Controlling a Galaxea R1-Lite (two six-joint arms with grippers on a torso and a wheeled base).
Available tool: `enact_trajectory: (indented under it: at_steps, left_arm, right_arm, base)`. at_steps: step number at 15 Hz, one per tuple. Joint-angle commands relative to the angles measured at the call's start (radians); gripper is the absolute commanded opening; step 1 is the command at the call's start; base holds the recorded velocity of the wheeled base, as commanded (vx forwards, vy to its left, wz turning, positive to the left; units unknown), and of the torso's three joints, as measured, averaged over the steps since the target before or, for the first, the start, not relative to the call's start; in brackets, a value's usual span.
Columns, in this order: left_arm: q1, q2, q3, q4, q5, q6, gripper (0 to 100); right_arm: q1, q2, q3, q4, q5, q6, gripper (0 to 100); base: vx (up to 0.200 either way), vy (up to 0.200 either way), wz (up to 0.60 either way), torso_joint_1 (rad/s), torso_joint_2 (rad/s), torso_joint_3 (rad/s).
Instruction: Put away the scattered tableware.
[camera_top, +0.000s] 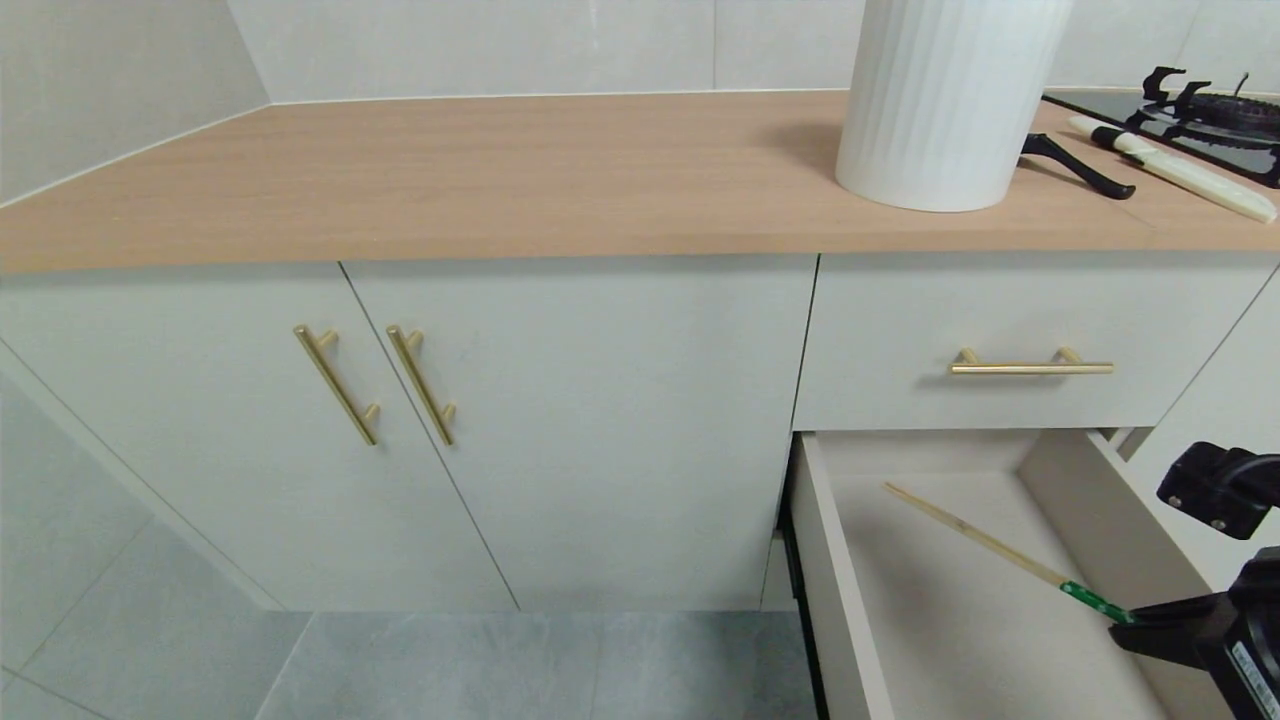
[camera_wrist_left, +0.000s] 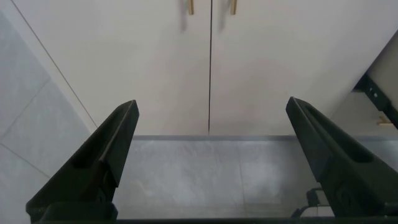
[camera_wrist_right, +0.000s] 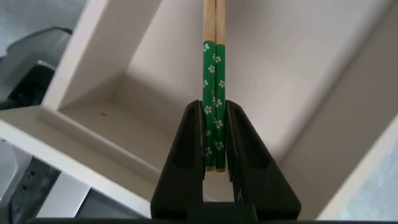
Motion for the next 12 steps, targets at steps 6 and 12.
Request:
enact_trajectory:
  at_steps: [6, 12]
  left_arm:
    - [0.0, 0.0, 0.0, 0.0, 0.0, 0.0, 100]
    - [0.0, 0.0, 0.0, 0.0, 0.0, 0.0, 100]
  right_arm:
    - [0.016, 0.167, 0.08, -0.173, -0.005, 0.014, 0]
    - [0.033, 0.54, -0.007, -0.363, -0.073, 0.301, 0]
  base:
    - [0.0, 0.0, 0.0, -0.003, 0.01, 0.006]
    - [0.0, 0.0, 0.0, 0.0, 0.0, 0.0]
